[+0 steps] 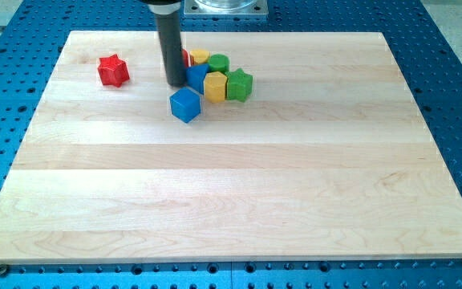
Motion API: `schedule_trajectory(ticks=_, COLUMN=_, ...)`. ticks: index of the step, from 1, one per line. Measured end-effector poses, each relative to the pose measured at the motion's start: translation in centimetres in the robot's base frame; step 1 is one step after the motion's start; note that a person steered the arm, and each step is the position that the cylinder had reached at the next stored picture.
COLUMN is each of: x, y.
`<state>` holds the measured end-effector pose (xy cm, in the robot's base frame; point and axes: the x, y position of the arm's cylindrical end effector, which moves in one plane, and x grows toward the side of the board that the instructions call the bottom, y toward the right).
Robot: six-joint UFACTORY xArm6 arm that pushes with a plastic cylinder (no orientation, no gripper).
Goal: Touch the right side of green star
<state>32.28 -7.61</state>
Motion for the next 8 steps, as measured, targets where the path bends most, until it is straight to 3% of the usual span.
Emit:
schedule_trajectory(ticks=1, x=1.4, y=-3.5)
schedule_trajectory(ticks=2, x=7.1, y=-4.3)
schedule_trajectory(ticks=3, x=11.6, y=-1.6)
schedule_trajectory(ticks=4, x=11.7, y=6.0)
schedule_trajectory(ticks=5, x=9.1, y=12.1)
schedule_trajectory(ticks=7, x=2.8, y=12.5)
schedule_trajectory(ticks=8, x=2.7, y=12.4)
